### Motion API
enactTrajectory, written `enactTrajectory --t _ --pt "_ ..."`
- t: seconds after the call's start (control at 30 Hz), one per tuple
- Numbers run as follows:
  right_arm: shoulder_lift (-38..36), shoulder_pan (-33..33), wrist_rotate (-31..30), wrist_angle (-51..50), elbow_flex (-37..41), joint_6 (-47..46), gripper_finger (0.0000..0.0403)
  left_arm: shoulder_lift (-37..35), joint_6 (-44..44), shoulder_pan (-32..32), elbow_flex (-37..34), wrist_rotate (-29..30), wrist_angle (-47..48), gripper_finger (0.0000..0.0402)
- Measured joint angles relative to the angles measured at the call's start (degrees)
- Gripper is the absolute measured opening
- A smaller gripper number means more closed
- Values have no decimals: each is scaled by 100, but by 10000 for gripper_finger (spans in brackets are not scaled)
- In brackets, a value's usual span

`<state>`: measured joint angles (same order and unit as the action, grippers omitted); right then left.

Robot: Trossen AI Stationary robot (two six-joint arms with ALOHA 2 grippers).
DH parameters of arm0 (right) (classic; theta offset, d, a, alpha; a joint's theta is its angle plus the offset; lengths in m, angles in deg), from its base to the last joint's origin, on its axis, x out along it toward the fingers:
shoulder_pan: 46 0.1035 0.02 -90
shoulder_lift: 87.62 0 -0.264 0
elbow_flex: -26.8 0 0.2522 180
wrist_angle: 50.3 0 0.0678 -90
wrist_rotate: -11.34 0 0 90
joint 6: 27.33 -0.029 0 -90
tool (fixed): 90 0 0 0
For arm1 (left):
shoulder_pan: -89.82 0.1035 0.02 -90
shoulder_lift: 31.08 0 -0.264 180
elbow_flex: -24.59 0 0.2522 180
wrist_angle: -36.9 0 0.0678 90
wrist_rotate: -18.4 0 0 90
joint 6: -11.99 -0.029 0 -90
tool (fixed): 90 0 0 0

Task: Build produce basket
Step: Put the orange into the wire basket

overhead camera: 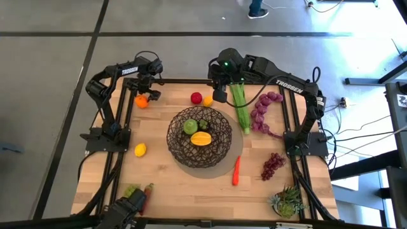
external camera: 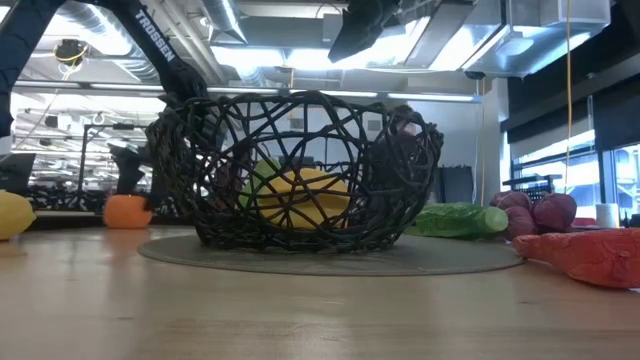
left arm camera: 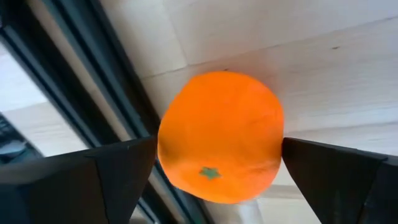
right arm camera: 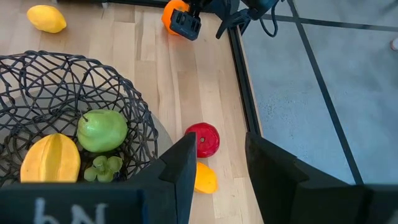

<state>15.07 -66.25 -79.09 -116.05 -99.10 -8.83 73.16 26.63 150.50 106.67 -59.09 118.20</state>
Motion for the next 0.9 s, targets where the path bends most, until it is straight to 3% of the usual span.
enactTrajectory --t 0.43,0.9 --pt "0 -1 0 0 0 0 133 -4 176 -50 2 44 104 260" --pt "0 -1 0 0 -1 0 133 -4 136 -48 7 -216 15 254"
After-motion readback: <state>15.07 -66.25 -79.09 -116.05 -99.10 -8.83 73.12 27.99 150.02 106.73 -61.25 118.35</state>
